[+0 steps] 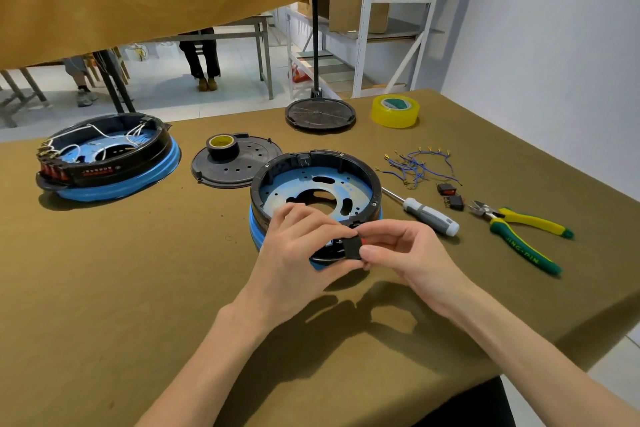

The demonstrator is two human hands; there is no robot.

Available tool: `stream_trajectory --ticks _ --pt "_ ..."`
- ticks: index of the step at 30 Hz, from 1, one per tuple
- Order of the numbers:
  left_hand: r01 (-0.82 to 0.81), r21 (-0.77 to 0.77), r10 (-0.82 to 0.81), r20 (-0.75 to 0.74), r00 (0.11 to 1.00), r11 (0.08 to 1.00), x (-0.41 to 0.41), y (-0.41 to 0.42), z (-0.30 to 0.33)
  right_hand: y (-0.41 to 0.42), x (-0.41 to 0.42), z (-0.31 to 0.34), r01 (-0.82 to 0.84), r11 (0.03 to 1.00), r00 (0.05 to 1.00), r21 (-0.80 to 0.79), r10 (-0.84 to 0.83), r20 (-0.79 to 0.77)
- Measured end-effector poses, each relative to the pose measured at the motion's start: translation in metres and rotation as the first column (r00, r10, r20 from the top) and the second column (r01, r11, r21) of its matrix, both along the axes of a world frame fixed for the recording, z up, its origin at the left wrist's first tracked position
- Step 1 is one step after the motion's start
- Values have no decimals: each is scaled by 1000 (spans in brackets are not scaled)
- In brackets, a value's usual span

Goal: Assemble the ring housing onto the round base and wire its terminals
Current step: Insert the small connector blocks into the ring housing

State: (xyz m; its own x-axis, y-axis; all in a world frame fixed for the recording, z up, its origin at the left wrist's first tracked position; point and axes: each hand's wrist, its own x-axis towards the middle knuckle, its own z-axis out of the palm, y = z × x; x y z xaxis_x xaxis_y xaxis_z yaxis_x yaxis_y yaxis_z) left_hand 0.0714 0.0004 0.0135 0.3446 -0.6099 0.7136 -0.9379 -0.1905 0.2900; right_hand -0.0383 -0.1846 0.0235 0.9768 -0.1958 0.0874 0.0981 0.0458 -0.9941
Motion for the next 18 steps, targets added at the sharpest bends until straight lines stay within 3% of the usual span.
stream_trajectory --ticks 7,18 --pt "-2 80 0 16 1000 997 -3 -3 -4 -1 -1 0 26 1000 999 -10 -26 -35" --pt "40 7 -40 -21 999 999 2 -1 -5 -5 -6 -6 69 997 997 15 -69 -15"
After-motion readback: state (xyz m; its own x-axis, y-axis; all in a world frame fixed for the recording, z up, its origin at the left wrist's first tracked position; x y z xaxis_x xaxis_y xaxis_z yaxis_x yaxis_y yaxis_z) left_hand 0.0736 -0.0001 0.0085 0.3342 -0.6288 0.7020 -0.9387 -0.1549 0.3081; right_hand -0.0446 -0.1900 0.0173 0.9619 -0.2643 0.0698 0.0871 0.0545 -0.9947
